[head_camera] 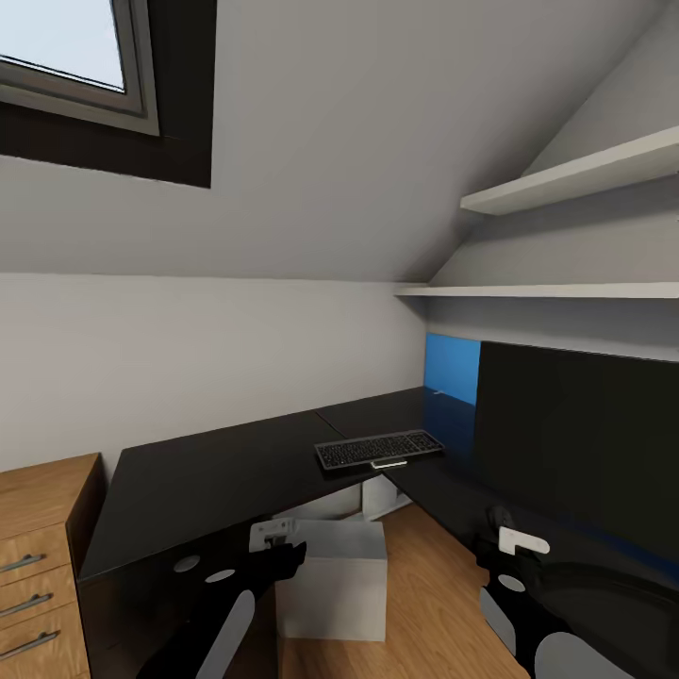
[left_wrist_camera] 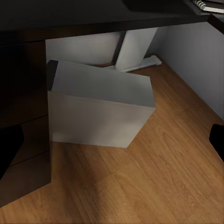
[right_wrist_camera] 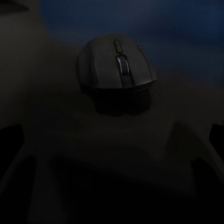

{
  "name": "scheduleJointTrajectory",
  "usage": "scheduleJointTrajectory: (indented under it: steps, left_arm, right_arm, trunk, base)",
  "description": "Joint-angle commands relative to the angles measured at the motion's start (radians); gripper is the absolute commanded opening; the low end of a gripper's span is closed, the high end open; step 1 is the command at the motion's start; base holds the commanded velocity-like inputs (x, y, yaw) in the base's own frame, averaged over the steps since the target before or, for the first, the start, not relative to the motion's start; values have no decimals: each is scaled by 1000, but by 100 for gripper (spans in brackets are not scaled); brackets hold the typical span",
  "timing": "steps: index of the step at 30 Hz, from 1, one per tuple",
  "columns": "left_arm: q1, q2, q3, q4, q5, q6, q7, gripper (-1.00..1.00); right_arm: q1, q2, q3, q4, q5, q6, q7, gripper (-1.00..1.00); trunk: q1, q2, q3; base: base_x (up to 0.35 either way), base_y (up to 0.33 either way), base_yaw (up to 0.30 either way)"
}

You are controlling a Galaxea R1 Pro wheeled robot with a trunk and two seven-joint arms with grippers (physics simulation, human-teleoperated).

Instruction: In the bedroom, organize the workspace by keeping the computer under the desk, ensuring the monitor is on the desk, placing the keyboard on the desk next to the monitor, placing the mouse on the desk next to the keyboard, moving the folder from the swivel chair onto the desk next to the mouse, stacking the notebook on top of the folder with the pen on top of the notebook, and positioning the swivel chair next to the desk.

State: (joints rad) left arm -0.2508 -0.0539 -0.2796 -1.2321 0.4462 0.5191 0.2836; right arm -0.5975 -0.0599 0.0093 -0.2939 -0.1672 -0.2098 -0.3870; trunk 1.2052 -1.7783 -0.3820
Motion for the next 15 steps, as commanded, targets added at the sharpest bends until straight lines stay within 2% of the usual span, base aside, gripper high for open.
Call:
scheduleJointTrajectory:
  steps: [1,8,15]
  left_arm:
    - [-1,0,-2,-1,10,2,9,100]
    - [-1,0,-1,-1,10,2,9,100]
    - [-1,0,-1,0,9,2,9,100]
  right_arm:
    - [-1,0,1,0,-9,-6,0,100]
    - [-1,0,1,0,-9,-6,0,100]
    - [-1,0,1,0,-9,-6,0,100]
  trunk:
    - [0,-1,-1]
    - [0,-1,-1]
    - [0,-1,-1]
  base:
    - [0,0,-1]
    - [1,0,0]
    - [154,0,0]
